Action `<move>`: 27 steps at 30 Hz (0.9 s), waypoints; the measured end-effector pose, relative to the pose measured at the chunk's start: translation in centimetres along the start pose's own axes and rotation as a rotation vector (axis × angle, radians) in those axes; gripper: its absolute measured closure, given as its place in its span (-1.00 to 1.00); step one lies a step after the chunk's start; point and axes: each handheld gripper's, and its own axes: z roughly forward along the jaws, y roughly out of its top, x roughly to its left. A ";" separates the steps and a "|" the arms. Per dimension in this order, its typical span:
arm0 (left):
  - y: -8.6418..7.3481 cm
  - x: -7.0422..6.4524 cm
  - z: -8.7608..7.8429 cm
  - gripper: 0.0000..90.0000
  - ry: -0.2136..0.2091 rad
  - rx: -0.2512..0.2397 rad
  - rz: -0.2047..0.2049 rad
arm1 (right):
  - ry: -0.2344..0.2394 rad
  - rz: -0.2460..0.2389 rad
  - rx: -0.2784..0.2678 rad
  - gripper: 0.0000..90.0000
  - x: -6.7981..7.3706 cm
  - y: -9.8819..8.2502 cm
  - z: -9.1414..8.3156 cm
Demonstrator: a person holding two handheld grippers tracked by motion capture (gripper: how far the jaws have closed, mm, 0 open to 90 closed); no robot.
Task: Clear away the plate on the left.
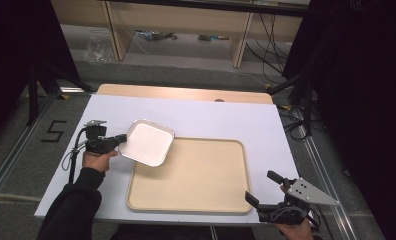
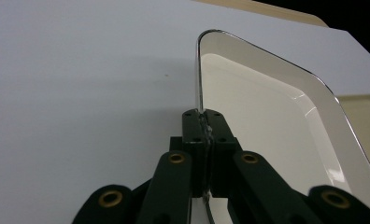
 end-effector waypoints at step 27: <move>-4.1 -9.8 4.6 0.96 -0.240 0.183 0.146 | 0.009 0.005 -0.019 -0.95 0.0 -0.1 0.2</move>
